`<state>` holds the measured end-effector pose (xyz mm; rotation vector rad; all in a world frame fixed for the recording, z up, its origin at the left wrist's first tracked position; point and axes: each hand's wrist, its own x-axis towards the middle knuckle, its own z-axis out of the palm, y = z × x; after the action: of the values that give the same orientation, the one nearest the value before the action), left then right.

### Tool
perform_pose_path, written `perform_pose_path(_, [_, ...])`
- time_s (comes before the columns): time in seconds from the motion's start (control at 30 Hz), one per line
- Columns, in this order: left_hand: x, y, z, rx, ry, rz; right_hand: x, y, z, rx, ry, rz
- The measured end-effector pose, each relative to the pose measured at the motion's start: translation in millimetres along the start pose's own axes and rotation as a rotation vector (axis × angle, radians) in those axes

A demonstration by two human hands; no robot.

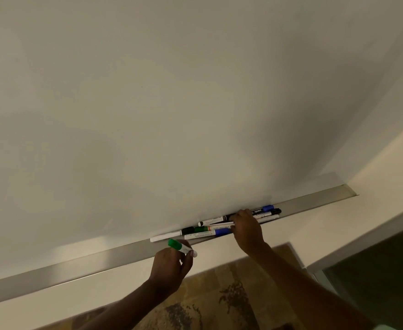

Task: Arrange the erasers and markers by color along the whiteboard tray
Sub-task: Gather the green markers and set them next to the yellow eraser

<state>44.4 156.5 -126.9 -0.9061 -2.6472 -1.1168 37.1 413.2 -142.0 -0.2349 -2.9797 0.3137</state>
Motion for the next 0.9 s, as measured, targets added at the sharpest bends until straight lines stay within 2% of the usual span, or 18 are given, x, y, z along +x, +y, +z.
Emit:
perform_pose_path(0.17, [4,-1,3,0.034,-0.028,-0.047,12,4,-3,-0.242,-0.261,-0.121])
perform_pose_path(0.4, [13,-8,3,0.091,-0.153,-0.129,23,-7,-10,-0.558,-0.387,-0.302])
perform_pose_path(0.6, [24,-11,-2,0.140,-0.239,-0.108,25,-2,-14,-0.679,-0.379,-0.522])
perform_pose_path(0.73, [28,-10,-4,0.142,-0.263,-0.137,30,7,-21,-0.661,-0.361,-0.538])
perform_pose_path(0.83, [31,-9,-3,0.145,-0.282,-0.142,26,10,-29,-0.618,-0.303,-0.545])
perform_pose_path(0.9, [34,-9,-3,0.141,-0.302,-0.150,20,17,-28,-0.552,-0.190,-0.587])
